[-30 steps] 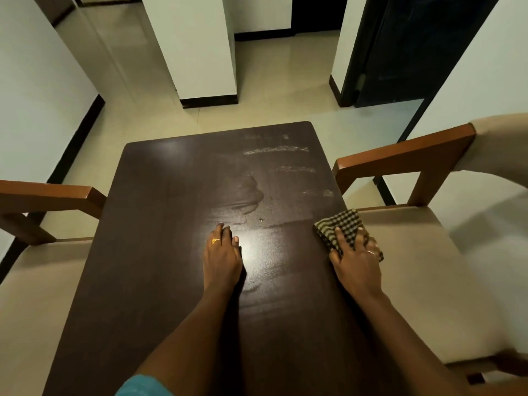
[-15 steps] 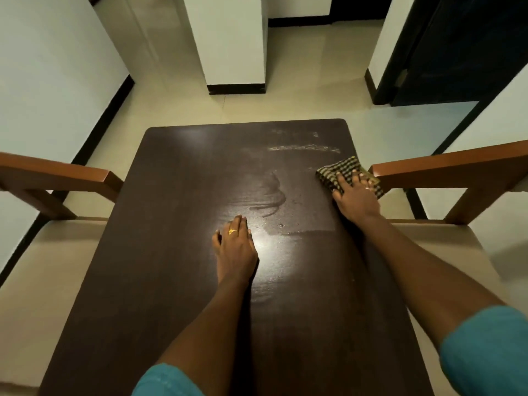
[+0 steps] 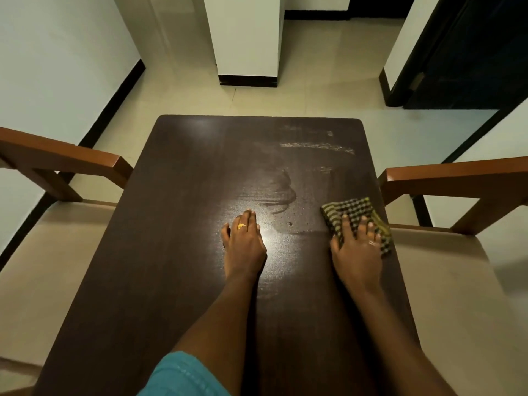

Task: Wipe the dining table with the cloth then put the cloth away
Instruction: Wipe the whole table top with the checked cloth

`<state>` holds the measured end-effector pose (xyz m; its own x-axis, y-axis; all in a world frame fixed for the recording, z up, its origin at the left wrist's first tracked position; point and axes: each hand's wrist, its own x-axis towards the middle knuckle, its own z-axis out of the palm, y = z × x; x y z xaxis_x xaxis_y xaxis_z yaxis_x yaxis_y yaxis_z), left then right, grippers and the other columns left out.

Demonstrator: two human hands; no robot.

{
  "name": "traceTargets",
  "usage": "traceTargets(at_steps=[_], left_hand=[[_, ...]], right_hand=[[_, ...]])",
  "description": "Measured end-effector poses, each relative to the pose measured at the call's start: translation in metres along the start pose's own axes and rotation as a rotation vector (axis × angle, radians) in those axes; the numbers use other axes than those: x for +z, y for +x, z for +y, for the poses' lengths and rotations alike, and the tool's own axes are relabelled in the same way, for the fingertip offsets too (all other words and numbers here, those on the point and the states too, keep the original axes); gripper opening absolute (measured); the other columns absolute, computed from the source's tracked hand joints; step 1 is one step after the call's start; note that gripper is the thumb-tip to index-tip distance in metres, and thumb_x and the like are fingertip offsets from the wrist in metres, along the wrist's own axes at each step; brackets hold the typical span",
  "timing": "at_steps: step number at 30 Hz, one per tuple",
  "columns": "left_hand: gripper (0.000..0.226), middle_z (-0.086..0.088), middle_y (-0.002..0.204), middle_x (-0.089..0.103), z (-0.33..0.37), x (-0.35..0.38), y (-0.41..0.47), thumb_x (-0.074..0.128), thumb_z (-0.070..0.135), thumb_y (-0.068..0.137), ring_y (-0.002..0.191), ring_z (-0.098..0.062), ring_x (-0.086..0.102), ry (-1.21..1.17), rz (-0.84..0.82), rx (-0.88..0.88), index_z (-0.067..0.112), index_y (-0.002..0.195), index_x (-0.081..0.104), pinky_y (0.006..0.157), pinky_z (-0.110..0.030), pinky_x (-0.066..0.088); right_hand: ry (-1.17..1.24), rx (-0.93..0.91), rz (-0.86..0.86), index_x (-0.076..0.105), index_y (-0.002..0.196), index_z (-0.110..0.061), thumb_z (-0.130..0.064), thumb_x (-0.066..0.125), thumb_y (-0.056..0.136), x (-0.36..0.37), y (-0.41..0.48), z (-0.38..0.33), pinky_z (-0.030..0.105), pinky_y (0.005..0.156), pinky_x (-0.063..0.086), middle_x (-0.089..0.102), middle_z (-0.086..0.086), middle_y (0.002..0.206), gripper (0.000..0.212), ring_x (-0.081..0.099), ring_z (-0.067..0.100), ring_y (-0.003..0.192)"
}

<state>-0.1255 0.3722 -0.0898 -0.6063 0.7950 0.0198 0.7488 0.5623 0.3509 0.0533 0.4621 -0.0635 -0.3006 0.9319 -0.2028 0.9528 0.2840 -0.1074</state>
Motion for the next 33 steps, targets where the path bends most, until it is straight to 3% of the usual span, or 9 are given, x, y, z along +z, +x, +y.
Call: traceTargets(at_steps=[2, 5, 7, 9, 12, 14, 21, 28, 33], left_hand=[[0.043, -0.001, 0.147, 0.038, 0.001, 0.0, 0.0, 0.027, 0.019, 0.099, 0.135, -0.015, 0.032, -0.016, 0.006, -0.006, 0.013, 0.141, 0.035, 0.115, -0.039, 0.012], [0.043, -0.005, 0.149, 0.036, 0.002, -0.003, -0.001, 0.025, 0.019, 0.1, 0.134, -0.019, 0.035, -0.11, 0.024, -0.047, 0.009, 0.141, 0.033, 0.115, -0.036, 0.016], [0.044, -0.009, 0.151, 0.032, 0.004, -0.007, -0.003, 0.024, 0.019, 0.101, 0.137, -0.025, 0.03, -0.204, 0.013, -0.091, 0.007, 0.142, 0.03, 0.116, -0.036, 0.017], [0.044, -0.012, 0.152, 0.028, 0.006, -0.01, -0.004, 0.024, 0.017, 0.101, 0.14, -0.027, 0.023, -0.27, -0.003, -0.125, 0.005, 0.143, 0.028, 0.119, -0.036, 0.016], [0.044, -0.013, 0.152, 0.027, 0.007, -0.013, -0.005, 0.023, 0.014, 0.101, 0.142, -0.025, 0.02, -0.3, 0.002, -0.138, 0.004, 0.144, 0.026, 0.119, -0.035, 0.015], [0.044, -0.012, 0.152, 0.026, 0.006, -0.013, -0.005, 0.022, 0.014, 0.102, 0.142, -0.025, 0.019, -0.3, 0.005, -0.142, 0.004, 0.144, 0.025, 0.119, -0.035, 0.015], [0.045, -0.012, 0.154, 0.024, 0.006, -0.009, -0.003, 0.02, 0.015, 0.101, 0.143, -0.024, 0.017, -0.265, -0.016, -0.125, 0.004, 0.145, 0.022, 0.119, -0.031, 0.009], [0.044, -0.013, 0.152, 0.026, 0.004, -0.006, -0.002, 0.022, 0.014, 0.101, 0.142, -0.025, 0.021, -0.237, -0.037, -0.112, 0.003, 0.144, 0.023, 0.12, -0.035, 0.015], [0.045, -0.013, 0.152, 0.025, 0.001, -0.004, 0.0, 0.025, 0.008, 0.099, 0.141, -0.023, 0.021, -0.235, -0.032, -0.12, 0.003, 0.144, 0.023, 0.118, -0.039, 0.021]], right_hand=[[-0.024, -0.052, -0.023, 0.026, 0.149, -0.017, -0.042, 0.037, 0.097, 0.011, -0.028, -0.019, 0.047, 0.117, 0.014, 0.025, 0.025, 0.153, 0.059, 0.022, 0.04, 0.143], [-0.024, -0.161, -0.011, 0.059, 0.129, -0.015, -0.04, 0.051, 0.082, 0.023, -0.041, -0.053, 0.052, 0.101, 0.04, 0.055, 0.028, 0.131, 0.054, 0.053, 0.044, 0.121], [0.0, -0.211, -0.059, 0.067, 0.118, -0.016, -0.039, 0.042, 0.079, 0.02, -0.028, -0.071, 0.052, 0.092, 0.048, 0.063, 0.026, 0.12, 0.052, 0.062, 0.042, 0.11], [0.009, -0.291, -0.062, 0.064, 0.124, -0.017, -0.038, 0.033, 0.082, 0.015, -0.007, -0.083, 0.053, 0.098, 0.044, 0.059, 0.027, 0.125, 0.056, 0.057, 0.043, 0.116], [-0.008, -0.369, -0.048, 0.031, 0.148, -0.022, -0.037, 0.031, 0.097, 0.007, 0.036, -0.091, 0.047, 0.117, 0.014, 0.026, 0.023, 0.153, 0.053, 0.023, 0.038, 0.142], [-0.014, -0.353, -0.028, 0.02, 0.151, -0.025, -0.039, 0.031, 0.099, 0.001, 0.07, -0.092, 0.045, 0.119, 0.007, 0.015, 0.019, 0.157, 0.055, 0.013, 0.036, 0.145], [-0.005, -0.276, -0.05, 0.019, 0.151, -0.025, -0.039, 0.032, 0.1, -0.01, 0.124, -0.091, 0.047, 0.118, 0.009, 0.014, 0.018, 0.158, 0.055, 0.012, 0.037, 0.145], [-0.012, -0.525, -0.055, 0.021, 0.15, -0.029, -0.035, 0.037, 0.099, 0.002, 0.056, -0.068, 0.041, 0.119, 0.003, 0.012, 0.014, 0.159, 0.054, 0.008, 0.031, 0.147], [-0.029, -0.568, -0.09, 0.022, 0.149, -0.033, -0.036, 0.036, 0.098, 0.008, 0.034, -0.075, 0.039, 0.119, 0.002, 0.011, 0.011, 0.16, 0.053, 0.007, 0.028, 0.148]])
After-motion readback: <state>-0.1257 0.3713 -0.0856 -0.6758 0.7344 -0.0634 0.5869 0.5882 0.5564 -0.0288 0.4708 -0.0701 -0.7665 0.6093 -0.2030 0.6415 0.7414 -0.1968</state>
